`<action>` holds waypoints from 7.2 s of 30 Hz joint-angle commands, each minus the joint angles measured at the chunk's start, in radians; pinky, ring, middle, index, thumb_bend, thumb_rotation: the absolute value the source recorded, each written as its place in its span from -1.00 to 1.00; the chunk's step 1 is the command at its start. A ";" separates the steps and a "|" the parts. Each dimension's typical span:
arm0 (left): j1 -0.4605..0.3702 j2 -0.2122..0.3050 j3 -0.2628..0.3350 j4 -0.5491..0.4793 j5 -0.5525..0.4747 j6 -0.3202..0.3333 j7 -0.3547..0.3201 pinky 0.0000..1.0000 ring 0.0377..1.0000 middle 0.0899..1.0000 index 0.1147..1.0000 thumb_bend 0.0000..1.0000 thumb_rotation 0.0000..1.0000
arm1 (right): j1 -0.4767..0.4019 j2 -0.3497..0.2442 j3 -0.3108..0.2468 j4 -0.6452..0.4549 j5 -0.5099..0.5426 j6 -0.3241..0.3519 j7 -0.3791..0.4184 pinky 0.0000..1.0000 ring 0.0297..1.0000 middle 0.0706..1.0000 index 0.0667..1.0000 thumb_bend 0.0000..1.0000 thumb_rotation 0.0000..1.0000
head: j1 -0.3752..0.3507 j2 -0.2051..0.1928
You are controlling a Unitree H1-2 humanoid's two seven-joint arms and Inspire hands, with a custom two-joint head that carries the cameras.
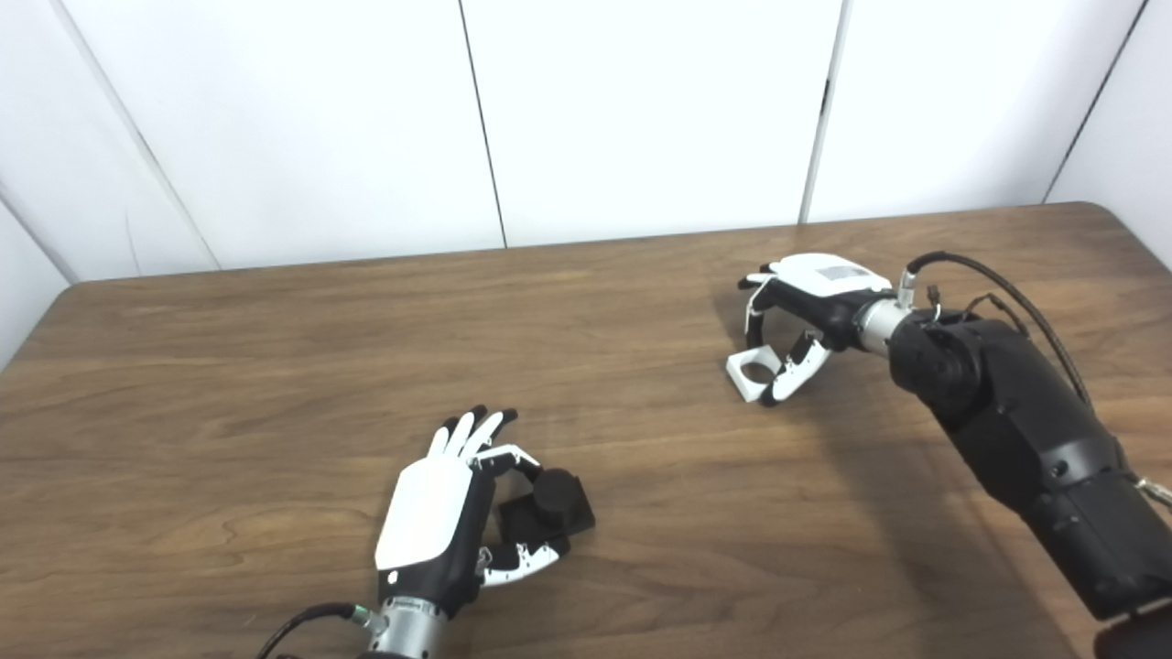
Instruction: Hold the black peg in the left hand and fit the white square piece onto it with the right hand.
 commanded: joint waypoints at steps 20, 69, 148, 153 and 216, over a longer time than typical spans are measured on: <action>0.003 -0.003 0.005 0.024 -0.013 -0.005 -0.025 1.00 0.99 0.85 -0.14 0.01 -0.83 | 0.043 0.004 -0.030 -0.434 -0.010 0.100 0.148 1.00 1.00 0.84 -0.09 0.04 -0.68 | -0.003 0.001; 0.004 -0.006 -0.009 0.032 -0.014 -0.011 -0.023 1.00 0.99 0.86 -0.14 0.01 -0.83 | 0.025 0.181 0.050 -0.691 -0.026 0.111 0.318 1.00 1.00 0.84 -0.09 0.04 -0.67 | -0.010 0.009; 0.010 -0.034 -0.021 0.039 -0.006 -0.011 -0.001 1.00 0.98 0.86 -0.14 0.01 -0.83 | 0.076 0.210 0.056 -0.583 -0.027 0.055 0.274 1.00 1.00 0.86 -0.09 0.04 -0.68 | 0.017 0.011; 0.008 -0.038 -0.023 0.032 -0.006 -0.002 -0.014 1.00 0.99 0.87 -0.14 0.01 -0.83 | 0.079 0.212 0.058 -0.576 -0.033 0.049 0.270 1.00 1.00 0.86 -0.09 0.04 -0.68 | 0.017 0.012; -0.006 -0.036 -0.007 0.000 0.050 0.042 -0.084 1.00 0.91 0.81 0.69 0.92 0.12 | 0.119 0.193 0.060 -0.537 -0.079 0.086 0.305 1.00 1.00 0.90 0.28 0.97 -0.12 | 0.026 0.028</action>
